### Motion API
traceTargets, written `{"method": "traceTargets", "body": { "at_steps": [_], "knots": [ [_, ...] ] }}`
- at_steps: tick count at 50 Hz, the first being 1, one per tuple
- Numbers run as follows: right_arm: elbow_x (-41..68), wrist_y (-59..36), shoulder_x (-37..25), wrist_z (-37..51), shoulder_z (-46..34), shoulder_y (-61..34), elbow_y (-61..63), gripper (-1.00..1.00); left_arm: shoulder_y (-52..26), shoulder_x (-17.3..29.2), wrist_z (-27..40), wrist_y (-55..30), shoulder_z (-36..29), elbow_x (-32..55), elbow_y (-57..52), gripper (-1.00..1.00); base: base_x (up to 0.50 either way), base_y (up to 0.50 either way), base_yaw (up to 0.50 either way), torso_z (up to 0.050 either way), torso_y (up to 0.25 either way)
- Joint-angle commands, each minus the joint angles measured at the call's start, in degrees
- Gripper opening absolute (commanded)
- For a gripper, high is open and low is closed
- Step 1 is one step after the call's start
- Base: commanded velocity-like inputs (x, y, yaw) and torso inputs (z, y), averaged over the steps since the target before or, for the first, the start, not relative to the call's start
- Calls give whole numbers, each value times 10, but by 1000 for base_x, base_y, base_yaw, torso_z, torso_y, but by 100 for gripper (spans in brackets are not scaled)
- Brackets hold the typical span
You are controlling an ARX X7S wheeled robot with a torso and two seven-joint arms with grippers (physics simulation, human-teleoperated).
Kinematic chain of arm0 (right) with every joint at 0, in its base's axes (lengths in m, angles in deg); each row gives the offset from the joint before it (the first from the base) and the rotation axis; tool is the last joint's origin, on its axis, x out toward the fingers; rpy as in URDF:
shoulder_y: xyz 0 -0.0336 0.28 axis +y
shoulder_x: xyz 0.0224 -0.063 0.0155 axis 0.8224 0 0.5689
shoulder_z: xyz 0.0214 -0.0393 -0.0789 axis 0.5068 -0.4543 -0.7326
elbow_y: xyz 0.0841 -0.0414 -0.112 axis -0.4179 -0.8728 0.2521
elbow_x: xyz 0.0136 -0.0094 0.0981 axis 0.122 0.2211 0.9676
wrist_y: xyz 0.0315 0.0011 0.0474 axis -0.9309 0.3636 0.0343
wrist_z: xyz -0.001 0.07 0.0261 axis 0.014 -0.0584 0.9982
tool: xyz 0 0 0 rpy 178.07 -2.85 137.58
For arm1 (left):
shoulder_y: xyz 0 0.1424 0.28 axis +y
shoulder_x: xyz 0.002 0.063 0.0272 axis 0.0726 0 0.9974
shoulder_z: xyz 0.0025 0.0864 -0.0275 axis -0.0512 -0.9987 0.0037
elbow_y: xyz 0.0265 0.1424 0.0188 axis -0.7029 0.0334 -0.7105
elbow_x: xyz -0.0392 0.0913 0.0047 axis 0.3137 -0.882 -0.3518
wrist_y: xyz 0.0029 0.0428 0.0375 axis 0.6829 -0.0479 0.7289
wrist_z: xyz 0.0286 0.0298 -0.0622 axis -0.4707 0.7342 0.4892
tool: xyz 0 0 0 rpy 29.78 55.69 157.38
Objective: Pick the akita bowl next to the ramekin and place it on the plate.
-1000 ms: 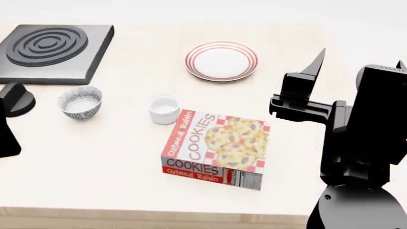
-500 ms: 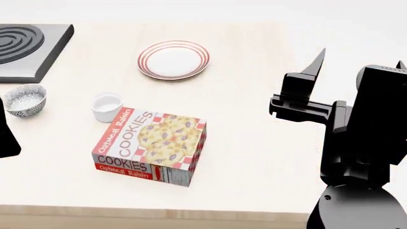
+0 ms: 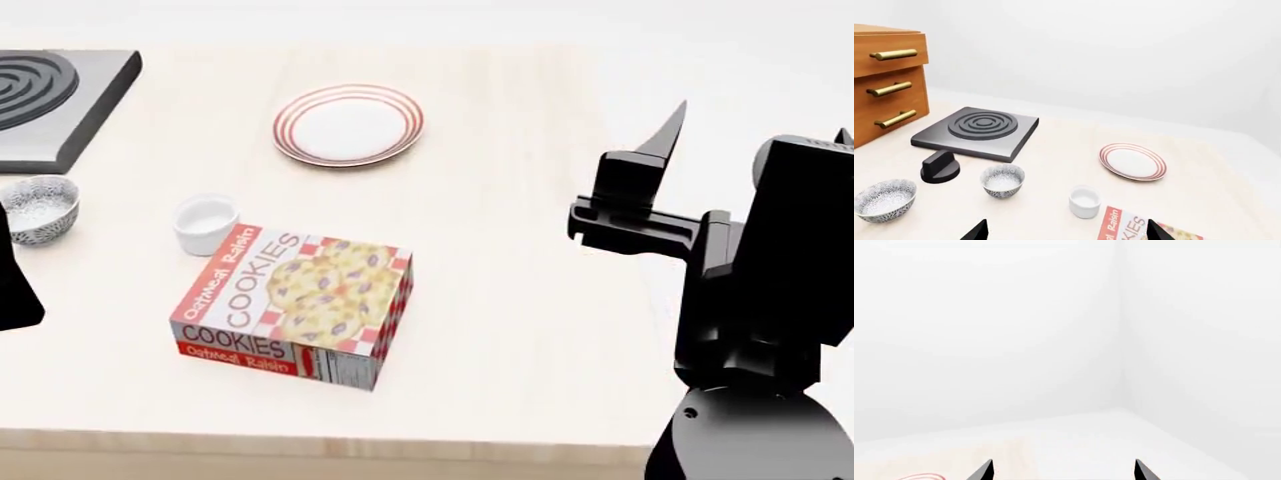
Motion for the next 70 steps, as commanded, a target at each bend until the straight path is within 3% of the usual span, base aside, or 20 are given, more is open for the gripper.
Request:
{"method": "traceTargets", "body": {
  "at_steps": [1,70],
  "knots": [
    [-8,-2,11,-10,15,3,2,100,-14,-10,4,-9,18,14,2,100,137,0,0,0,0],
    [8,-3,3,3,12,1,4,100,12,7,-4,38,-6,3,3,100,224,0,0,0,0]
  ]
}}
